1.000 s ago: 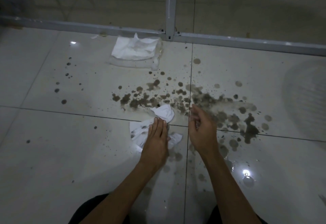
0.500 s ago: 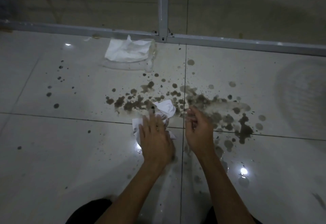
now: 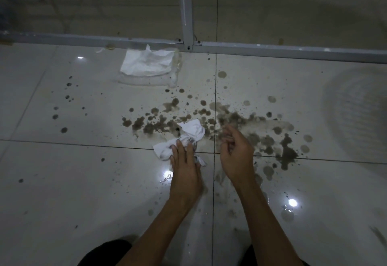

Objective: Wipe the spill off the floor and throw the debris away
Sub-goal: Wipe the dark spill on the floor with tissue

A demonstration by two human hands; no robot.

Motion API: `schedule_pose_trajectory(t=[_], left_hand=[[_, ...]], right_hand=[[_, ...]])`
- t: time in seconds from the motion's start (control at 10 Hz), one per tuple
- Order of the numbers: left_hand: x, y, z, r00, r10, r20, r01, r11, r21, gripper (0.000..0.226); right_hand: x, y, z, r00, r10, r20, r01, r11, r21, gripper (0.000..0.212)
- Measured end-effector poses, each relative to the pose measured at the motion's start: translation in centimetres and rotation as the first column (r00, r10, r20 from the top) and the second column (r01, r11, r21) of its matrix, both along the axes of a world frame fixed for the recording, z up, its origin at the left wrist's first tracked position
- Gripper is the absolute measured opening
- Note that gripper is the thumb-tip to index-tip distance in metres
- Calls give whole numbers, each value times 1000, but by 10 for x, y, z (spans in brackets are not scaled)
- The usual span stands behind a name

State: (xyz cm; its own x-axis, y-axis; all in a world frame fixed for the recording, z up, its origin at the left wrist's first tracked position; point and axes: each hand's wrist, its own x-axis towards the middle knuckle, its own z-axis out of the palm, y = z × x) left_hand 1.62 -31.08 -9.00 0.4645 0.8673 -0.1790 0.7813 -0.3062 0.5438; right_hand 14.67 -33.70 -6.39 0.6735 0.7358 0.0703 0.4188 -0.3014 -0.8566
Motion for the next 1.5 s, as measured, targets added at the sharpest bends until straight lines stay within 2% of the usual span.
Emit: schedule_pose_trajectory(t=[0.1,0.2,0.4,0.5,0.6,0.7,0.8,0.9,1.0,1.1,1.3,1.4,1.5], left_hand=[[-7,7,2,987,-152,50,154,987,-40,69],[-23,17,6,968,-211,138,215,977,-13,56],[-44,53,22,946,-317,74,299,936,188,58],[-39,66,20,900,-434,43,416,884,211,46],[-25,74,9,895,-441,64,425,888,177,30],[-4,78,9,921,-373,110,359,925,127,26],[0,74,18,908,-382,172,378,924,53,22],[-10,67,15,865,-500,53,489,861,138,37],[-9,58,13,899,-431,80,413,894,171,36],[4,56,8,933,-351,79,338,931,141,28],[23,64,5,976,-145,162,144,989,21,27],[23,69,9,961,-196,195,189,981,51,21],[15,67,3,893,-428,136,391,889,237,25]], right_hand=[[-1,1,0,1000,3,6,-3,1000,-7,40],[-2,0,1,1000,12,-3,-12,1000,-12,42],[0,-1,1,1000,10,-9,-10,1000,-23,41],[-1,-1,1,1000,20,-4,-20,1000,-24,42],[-1,-1,1,1000,12,-15,-12,1000,-28,42],[1,-2,2,1000,2,-23,-3,1000,-25,41],[4,-3,3,1000,-6,-11,6,1000,-26,40],[6,-3,3,1000,-15,-13,15,1000,-22,40],[7,-3,3,1000,-18,-7,18,1000,-14,39],[7,-4,3,1000,-17,18,17,1000,1,41],[8,-4,3,1000,-14,26,14,1000,11,42],[8,-4,3,1000,-16,9,16,1000,-6,42],[8,-4,3,1000,-22,0,22,1000,-3,42]])
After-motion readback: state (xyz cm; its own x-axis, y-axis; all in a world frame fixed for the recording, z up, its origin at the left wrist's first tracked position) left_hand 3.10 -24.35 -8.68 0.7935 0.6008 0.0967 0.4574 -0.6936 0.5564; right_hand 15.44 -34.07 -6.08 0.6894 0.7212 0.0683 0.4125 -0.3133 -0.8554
